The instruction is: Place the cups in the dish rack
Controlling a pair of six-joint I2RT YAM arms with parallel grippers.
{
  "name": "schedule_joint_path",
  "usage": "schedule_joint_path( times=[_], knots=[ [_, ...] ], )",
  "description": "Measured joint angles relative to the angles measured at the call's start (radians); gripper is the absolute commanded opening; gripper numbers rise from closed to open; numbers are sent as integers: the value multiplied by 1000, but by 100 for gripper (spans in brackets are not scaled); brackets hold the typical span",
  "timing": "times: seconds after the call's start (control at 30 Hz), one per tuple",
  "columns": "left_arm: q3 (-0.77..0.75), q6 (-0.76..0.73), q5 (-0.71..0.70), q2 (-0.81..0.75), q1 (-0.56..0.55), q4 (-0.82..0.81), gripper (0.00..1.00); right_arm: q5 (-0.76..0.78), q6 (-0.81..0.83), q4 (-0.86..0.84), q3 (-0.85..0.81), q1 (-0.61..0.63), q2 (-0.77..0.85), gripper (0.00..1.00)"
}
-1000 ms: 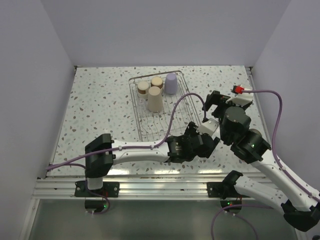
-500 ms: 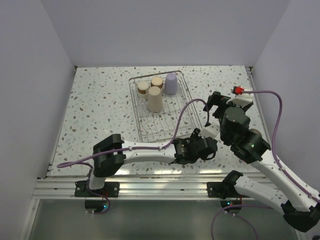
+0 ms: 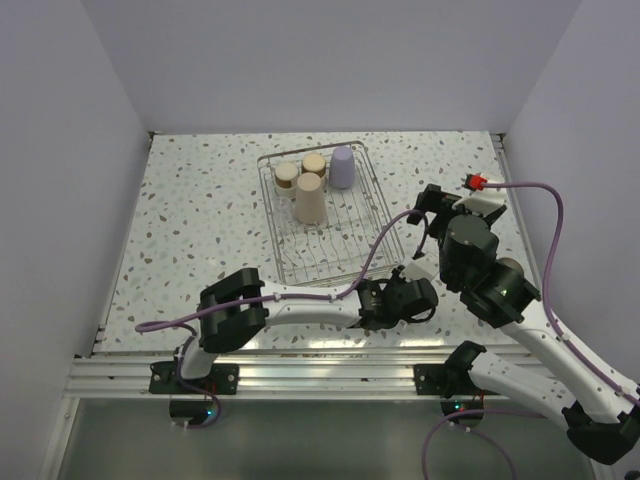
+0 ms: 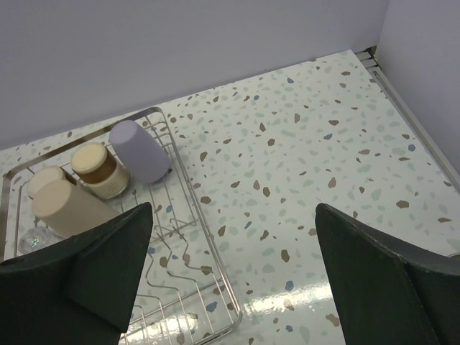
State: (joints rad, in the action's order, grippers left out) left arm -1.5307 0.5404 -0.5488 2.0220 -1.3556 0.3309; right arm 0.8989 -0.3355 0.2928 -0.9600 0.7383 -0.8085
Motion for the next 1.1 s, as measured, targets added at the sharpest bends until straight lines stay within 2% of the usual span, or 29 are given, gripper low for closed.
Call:
schedule_joint_path(
  times=[0.07,0.13,0.27,0.57,0.7,0.9,1.1],
  knots=[
    [-5,0,8,7,3,0,32,0,0,0,0,0,0,98],
    [-6,0,19,11,7,-1,24,-1,0,0,0,0,0,98],
    [-10,1,41,18,19,-3,0,-1,0,-1,0,0,0,98],
    [-6,-2,56,3,20,-8,0,-7,-1,-4,0,0,3,98],
    [72,-11,47,-89,25,0,0,-27,-2,-4,-6,0,11,98],
    [270,-21,39,-416,101,-15,0,-92,-26,-33,-46,0,10,98],
    [482,-45,27,-790,269,-117,0,-301,-125,-70,-179,-34,-114,98]
  ],
)
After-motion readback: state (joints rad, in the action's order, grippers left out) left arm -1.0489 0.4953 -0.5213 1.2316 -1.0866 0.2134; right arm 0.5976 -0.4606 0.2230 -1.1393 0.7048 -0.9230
